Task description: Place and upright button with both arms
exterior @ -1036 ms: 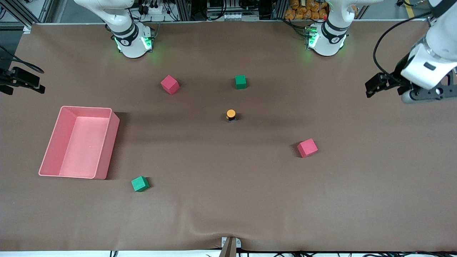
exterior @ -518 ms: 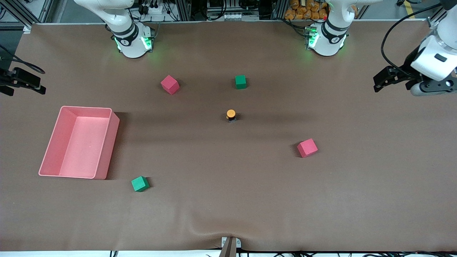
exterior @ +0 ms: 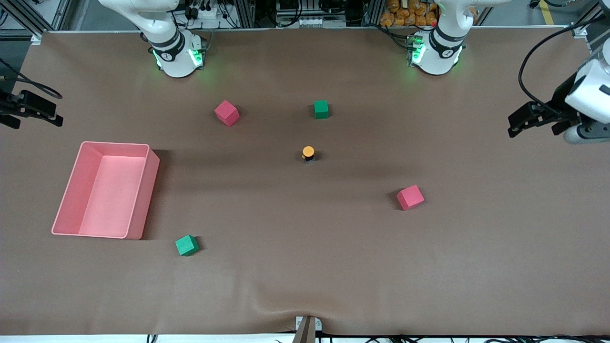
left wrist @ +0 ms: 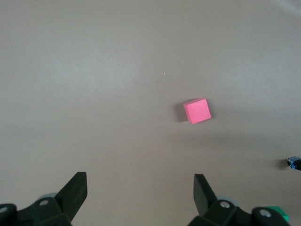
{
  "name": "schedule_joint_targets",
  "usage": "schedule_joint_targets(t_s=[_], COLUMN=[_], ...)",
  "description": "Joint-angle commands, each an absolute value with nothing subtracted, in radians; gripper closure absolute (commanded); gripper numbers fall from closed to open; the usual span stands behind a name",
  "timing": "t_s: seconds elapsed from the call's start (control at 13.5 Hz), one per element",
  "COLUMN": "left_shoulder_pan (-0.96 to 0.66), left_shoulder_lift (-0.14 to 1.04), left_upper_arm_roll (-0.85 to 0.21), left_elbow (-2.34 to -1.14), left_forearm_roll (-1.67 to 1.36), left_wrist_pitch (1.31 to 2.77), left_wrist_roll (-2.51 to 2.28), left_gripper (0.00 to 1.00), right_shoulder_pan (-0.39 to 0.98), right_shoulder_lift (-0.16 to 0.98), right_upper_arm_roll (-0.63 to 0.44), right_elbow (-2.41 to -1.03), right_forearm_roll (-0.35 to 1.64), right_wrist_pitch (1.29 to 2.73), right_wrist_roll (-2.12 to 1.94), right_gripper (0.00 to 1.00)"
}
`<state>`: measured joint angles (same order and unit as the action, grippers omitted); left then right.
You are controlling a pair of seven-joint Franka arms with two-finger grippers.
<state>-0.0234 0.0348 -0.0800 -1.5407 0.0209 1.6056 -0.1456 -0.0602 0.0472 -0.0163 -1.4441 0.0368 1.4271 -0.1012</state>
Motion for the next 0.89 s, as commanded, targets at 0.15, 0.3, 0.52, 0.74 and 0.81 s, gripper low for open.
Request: schedule_joint_targets(t_s=[0.15, 0.3, 0.52, 0.74, 0.81], left_shoulder_pan=[-0.032, -0.031, -0.05, -0.051, -0.051], left_shoulder_lift=[0.049, 0.048, 0.046, 0.049, 0.049], left_upper_arm_roll=[-0.071, -0.064, -0.031, -0.026, -0.028], left_elbow=[-1.493, -1.496, -1.493, -1.494, -1.494], left_forearm_roll=[0.003, -0.043, -0.052, -0.04, -0.034], left_wrist_pitch=[1.557, 1.548, 1.548, 1.54, 1.536], left_wrist_roll=[-0.12, -0.123, -0.117, -0.097, -0.084], left_gripper=[0.0, 0.0, 0.0, 0.0, 0.0], right_shoulder_pan=[-0.069, -0.068, -0.061, -0.067, -0.071], right_shoulder_lift=[0.054, 0.054, 0.052, 0.054, 0.055], right_upper_arm_roll=[-0.014, -0.014, -0.014, -0.014, -0.014], right_elbow=[-1.427, -1.427, -1.427, -1.425, -1.427], right_forearm_roll=[0.044, 0.044, 0.044, 0.046, 0.045], right_wrist_pitch=[1.416, 1.416, 1.42, 1.431, 1.433], right_wrist_roll=[-0.098, -0.098, -0.098, -0.098, -0.1], right_gripper=[0.0, 0.0, 0.0, 0.0, 0.0])
